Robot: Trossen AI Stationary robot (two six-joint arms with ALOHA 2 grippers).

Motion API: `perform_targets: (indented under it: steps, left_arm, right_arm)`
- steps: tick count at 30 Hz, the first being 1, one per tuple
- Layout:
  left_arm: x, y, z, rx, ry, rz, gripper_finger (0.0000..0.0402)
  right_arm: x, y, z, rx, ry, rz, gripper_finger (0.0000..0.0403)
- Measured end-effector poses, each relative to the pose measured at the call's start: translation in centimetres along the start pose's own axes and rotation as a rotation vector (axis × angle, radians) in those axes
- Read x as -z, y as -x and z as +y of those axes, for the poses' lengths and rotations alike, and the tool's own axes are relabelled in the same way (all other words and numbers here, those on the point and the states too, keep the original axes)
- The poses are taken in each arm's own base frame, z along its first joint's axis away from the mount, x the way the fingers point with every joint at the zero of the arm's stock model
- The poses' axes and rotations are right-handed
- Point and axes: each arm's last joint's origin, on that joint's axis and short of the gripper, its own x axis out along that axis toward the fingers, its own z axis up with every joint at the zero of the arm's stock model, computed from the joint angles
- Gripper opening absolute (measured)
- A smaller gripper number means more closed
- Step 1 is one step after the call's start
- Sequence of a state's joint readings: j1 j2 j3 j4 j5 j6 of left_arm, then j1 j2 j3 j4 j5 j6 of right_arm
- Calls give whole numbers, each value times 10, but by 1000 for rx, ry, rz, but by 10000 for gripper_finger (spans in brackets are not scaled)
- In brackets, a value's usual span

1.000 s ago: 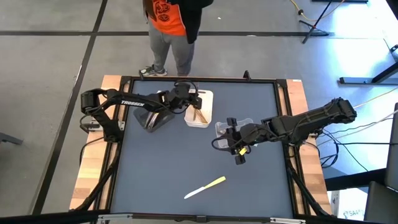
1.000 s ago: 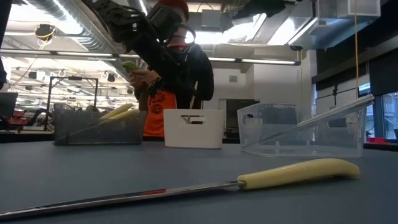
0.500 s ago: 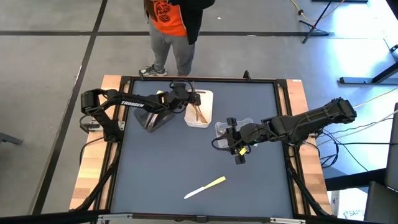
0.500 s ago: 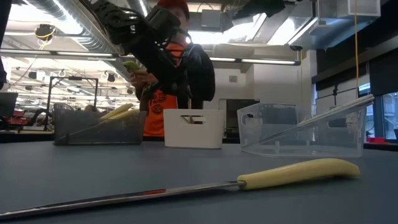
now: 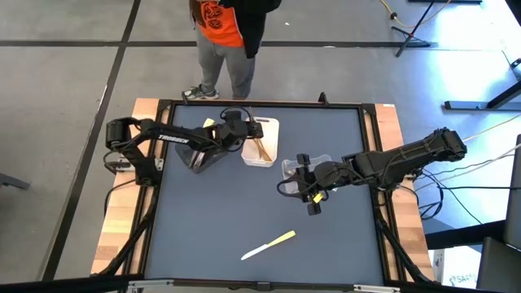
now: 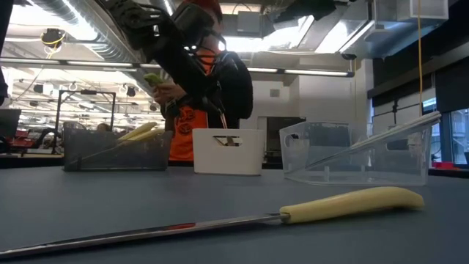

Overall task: Sort silverware by color (type)
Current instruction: Put the gold knife into the white bin

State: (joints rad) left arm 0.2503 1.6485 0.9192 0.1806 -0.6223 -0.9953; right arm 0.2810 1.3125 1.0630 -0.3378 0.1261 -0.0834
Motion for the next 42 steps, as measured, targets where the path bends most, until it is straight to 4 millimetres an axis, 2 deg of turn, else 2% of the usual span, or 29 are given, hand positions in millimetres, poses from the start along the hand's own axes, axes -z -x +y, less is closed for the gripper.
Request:
perform_targets:
  steps: [13,21,29,42]
  left_arm:
    - [7,6,-4,9,-14,-2,25]
    - [6,5,-4,-7,38,-31,25]
    - [32,-12,-3,14,53,-27,25]
    - [31,-15,0,-1,4,-32,25]
  right_arm:
    - [0,0,0,12,4,2,172]
    - [0,0,0,13,4,2,172]
    - [-1,0,0,14,4,-3,172]
    - [-1,0,0,13,3,-4,172]
